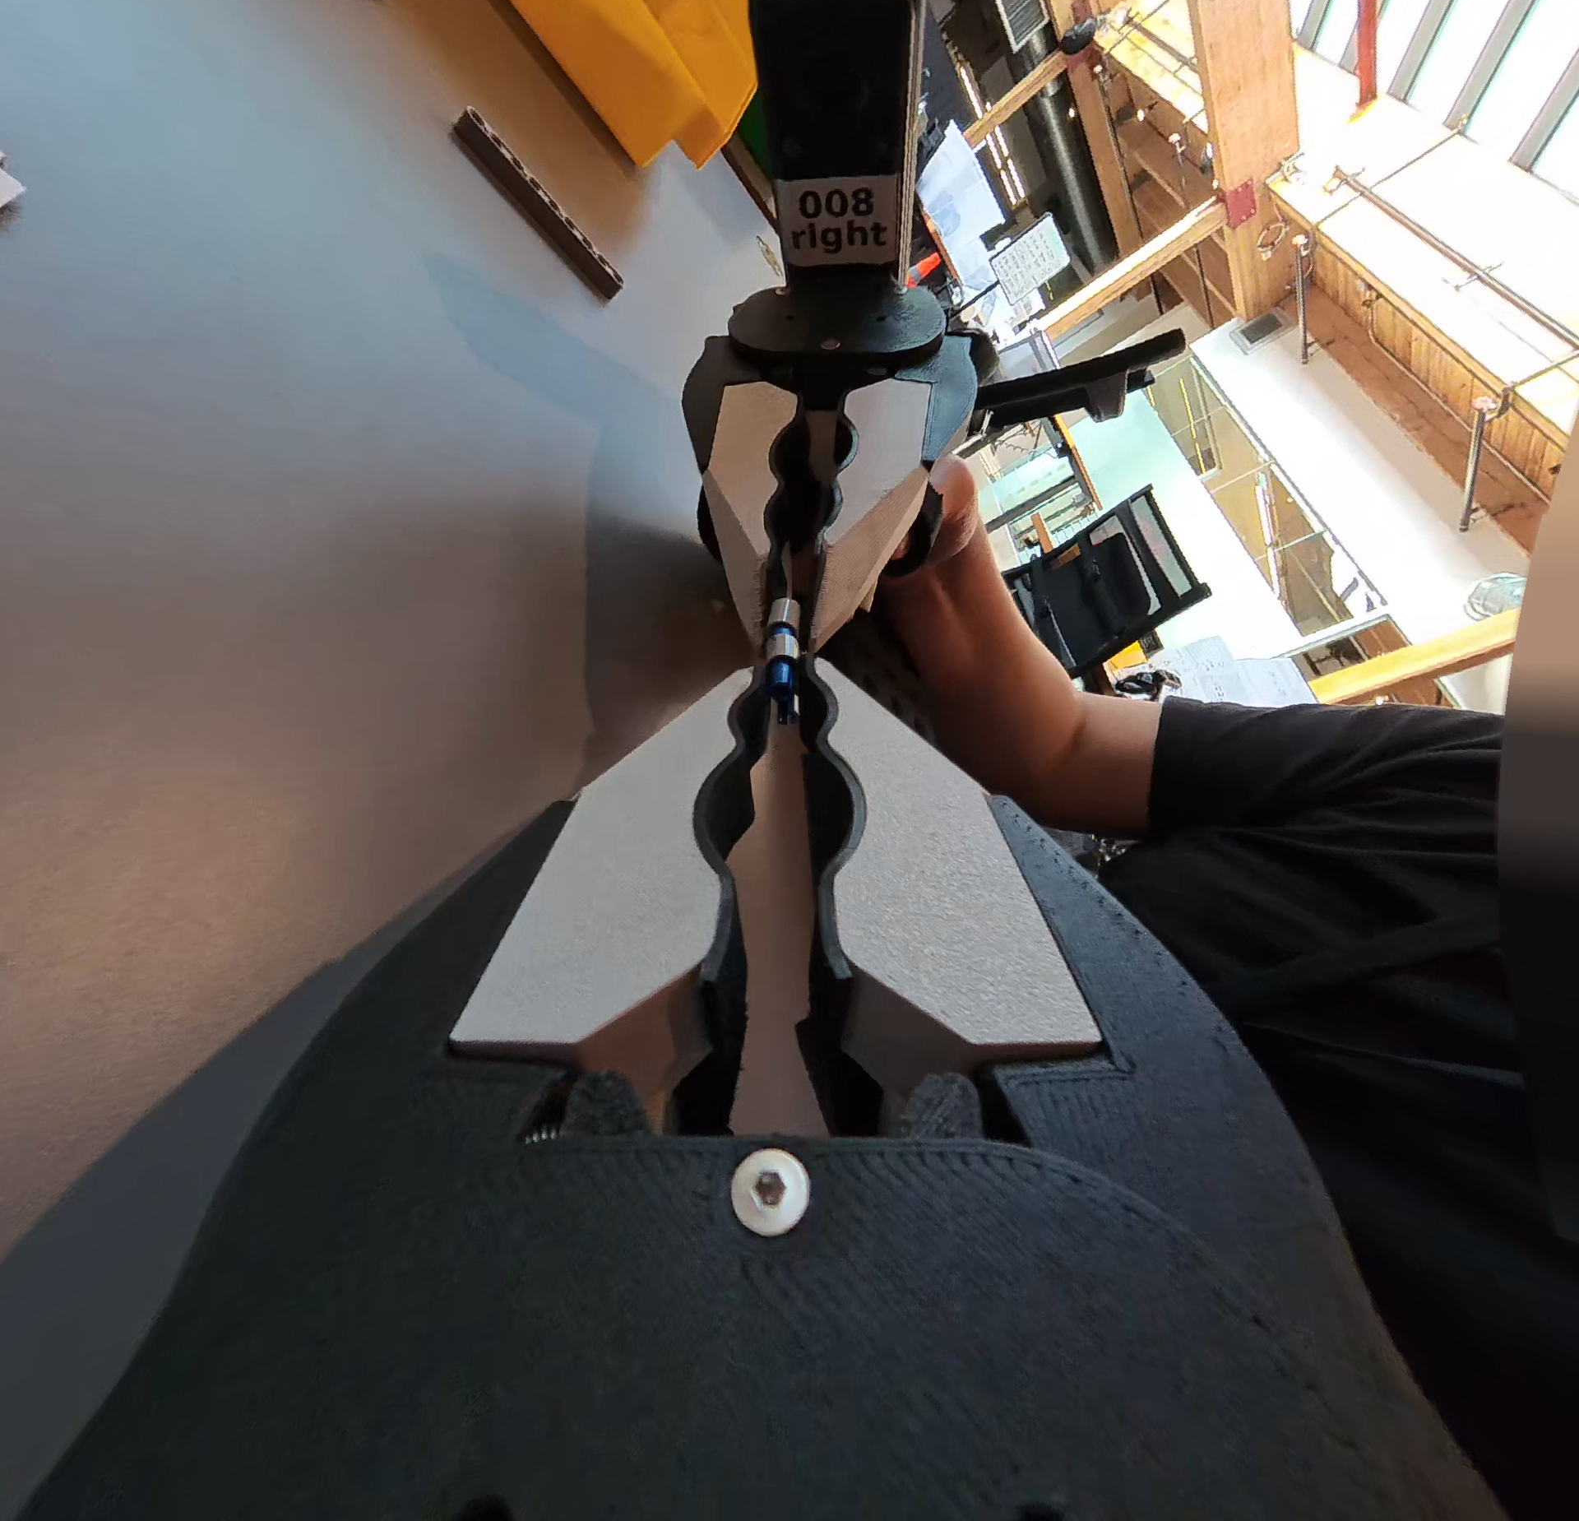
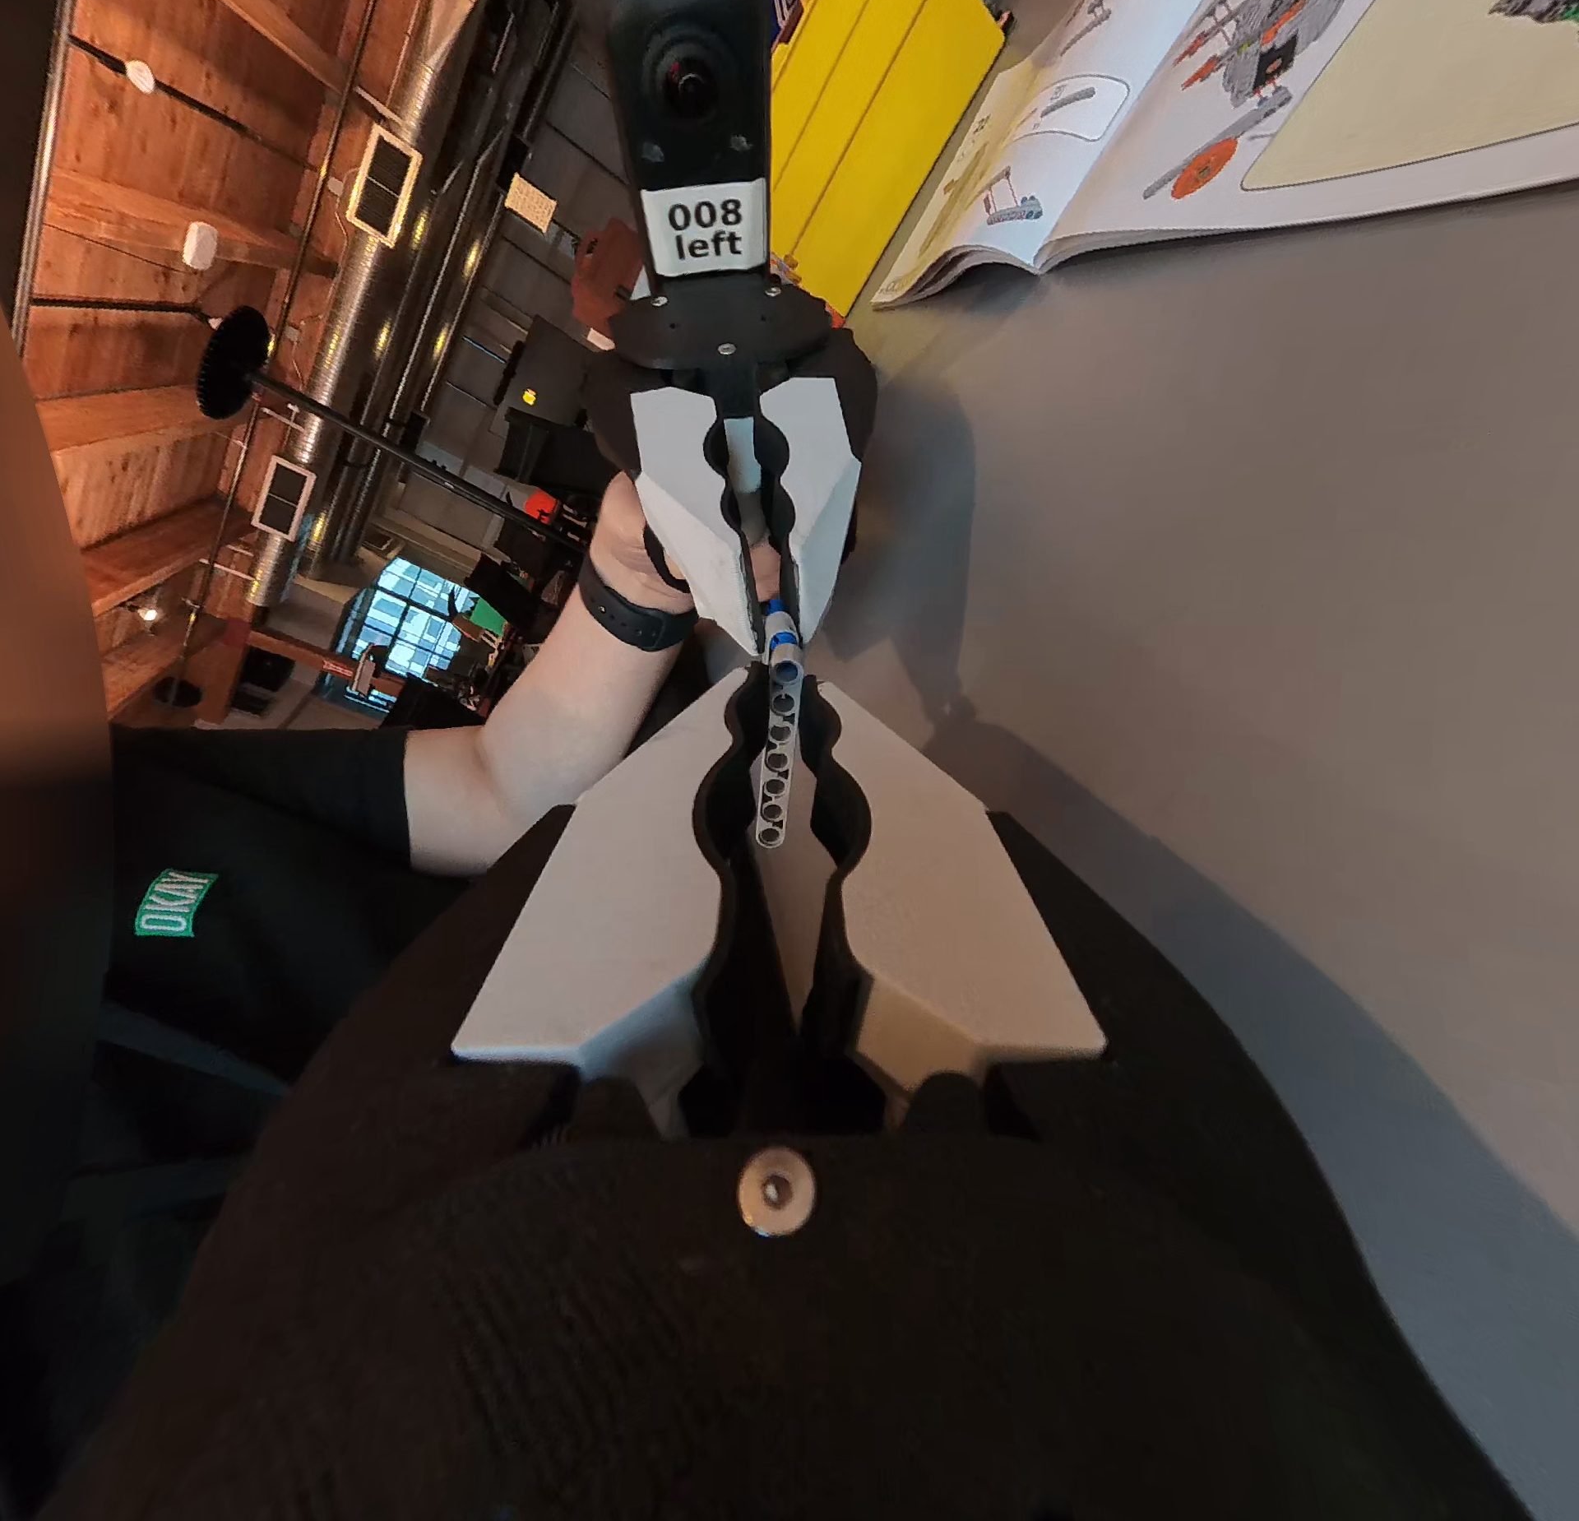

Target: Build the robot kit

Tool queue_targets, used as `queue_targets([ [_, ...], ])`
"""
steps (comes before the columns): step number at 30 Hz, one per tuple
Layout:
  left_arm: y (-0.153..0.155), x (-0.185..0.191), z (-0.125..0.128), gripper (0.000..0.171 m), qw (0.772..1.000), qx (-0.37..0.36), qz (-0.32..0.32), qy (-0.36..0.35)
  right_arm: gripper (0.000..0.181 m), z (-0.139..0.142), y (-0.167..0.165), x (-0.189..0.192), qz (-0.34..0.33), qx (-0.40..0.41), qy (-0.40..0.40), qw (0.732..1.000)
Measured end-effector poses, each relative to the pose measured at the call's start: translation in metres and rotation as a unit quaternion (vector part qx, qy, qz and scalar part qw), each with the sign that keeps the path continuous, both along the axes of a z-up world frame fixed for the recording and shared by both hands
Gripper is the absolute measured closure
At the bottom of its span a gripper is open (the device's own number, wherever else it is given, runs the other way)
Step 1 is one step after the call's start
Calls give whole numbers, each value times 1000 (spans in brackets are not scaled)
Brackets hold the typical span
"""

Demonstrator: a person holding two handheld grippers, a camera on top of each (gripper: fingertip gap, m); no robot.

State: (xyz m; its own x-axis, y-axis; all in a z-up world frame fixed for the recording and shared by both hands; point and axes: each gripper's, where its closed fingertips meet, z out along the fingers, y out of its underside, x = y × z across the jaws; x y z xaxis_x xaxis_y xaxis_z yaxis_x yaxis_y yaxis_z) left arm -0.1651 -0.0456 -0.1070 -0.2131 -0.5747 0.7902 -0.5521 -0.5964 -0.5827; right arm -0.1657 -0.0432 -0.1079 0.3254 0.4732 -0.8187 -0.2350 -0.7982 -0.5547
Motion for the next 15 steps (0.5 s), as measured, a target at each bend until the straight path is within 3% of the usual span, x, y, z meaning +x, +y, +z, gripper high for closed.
queue_targets([
  [6,5,4,21,166,997,-45,22,-54,177,22,4,4,-26,44,58,997],
  [15,6,6,28,166,995,-55,35,-72,177,29,6,7,-44,73,60,995],
])
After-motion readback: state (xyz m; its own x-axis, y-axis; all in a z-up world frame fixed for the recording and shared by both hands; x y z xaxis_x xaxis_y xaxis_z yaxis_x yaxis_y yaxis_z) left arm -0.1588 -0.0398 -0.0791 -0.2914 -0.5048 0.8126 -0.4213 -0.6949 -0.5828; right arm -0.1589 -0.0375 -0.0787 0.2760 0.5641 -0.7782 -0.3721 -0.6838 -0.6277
